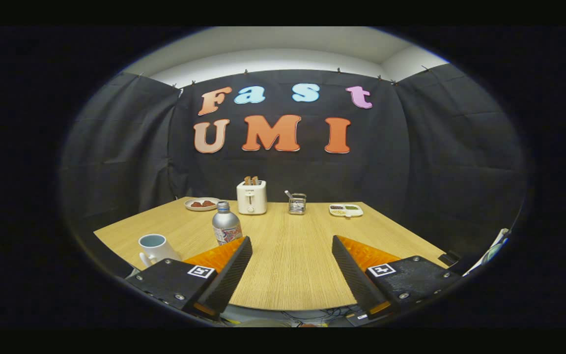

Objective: Take the bottle from table, then pour the juice into the cup, finally place the bottle on the coaster

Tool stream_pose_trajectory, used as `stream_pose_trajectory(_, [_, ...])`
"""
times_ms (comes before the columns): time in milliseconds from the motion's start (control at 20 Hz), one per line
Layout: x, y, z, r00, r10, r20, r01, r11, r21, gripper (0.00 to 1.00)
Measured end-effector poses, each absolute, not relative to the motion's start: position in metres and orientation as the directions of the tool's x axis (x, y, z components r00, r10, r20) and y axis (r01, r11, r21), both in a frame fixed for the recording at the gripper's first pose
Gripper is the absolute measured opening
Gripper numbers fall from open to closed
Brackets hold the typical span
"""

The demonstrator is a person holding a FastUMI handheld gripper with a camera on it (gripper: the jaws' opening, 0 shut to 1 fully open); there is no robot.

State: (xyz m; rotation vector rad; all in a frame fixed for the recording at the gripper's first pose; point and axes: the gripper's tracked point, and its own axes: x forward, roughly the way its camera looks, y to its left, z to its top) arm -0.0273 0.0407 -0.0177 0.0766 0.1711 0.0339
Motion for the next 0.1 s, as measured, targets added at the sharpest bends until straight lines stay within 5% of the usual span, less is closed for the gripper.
stream_pose_trajectory(100, [-0.029, 0.0453, -0.0173, 0.985, 0.047, -0.165, -0.036, 0.997, 0.068, 0.97])
